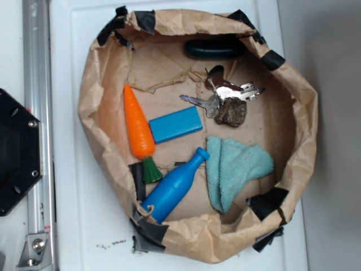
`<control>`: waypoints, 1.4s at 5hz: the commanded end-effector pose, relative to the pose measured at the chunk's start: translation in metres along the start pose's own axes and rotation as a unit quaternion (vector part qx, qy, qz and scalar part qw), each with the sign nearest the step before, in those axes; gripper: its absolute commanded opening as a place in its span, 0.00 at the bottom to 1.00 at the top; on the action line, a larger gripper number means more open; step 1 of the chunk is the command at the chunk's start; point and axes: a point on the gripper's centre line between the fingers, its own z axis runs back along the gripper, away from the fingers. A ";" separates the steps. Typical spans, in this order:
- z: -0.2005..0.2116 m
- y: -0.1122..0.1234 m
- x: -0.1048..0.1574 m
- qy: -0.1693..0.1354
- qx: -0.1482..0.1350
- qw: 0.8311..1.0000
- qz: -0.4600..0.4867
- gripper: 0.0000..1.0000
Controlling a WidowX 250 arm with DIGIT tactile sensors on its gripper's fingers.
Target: Grab the blue cloth.
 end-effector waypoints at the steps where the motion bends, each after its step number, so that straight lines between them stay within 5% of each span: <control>1: 0.000 0.000 0.000 0.000 0.000 1.000 0.000 1.00; 2: -0.039 -0.005 0.046 0.024 -0.036 0.993 -0.112 1.00; 3: -0.074 -0.007 0.094 -0.008 0.041 0.991 -0.130 1.00; 5: -0.140 0.002 0.172 0.001 0.081 0.977 -0.196 1.00; 7: -0.143 0.025 0.179 -0.020 0.024 0.980 -0.198 1.00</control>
